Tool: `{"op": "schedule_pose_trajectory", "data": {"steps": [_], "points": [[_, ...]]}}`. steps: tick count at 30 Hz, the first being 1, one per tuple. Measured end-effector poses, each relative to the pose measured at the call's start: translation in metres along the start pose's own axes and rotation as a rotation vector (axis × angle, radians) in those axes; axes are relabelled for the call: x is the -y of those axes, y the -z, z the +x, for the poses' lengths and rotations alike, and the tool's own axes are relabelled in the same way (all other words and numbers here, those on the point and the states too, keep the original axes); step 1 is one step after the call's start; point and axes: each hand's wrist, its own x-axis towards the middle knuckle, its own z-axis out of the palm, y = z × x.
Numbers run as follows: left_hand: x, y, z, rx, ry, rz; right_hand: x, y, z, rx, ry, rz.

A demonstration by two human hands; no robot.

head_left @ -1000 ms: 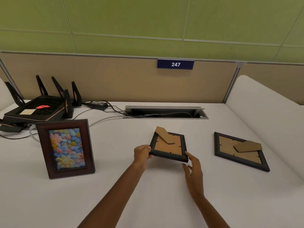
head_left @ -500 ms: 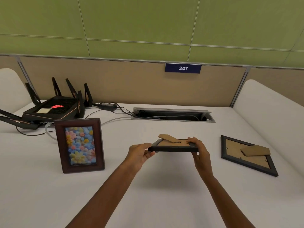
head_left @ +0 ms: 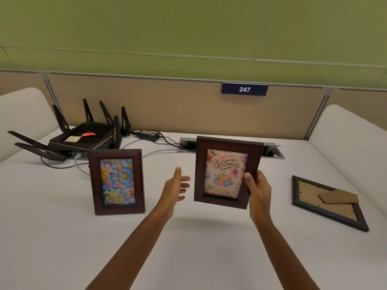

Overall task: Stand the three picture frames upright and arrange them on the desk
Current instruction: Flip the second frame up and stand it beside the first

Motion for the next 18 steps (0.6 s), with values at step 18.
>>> {"op": "schedule_pose_trajectory", "data": {"steps": [18], "points": [[0.023,0.005,0.011,0.096,0.081,0.033,-0.009,-0.022,-0.005,0.004,-0.314,0.112]]}}
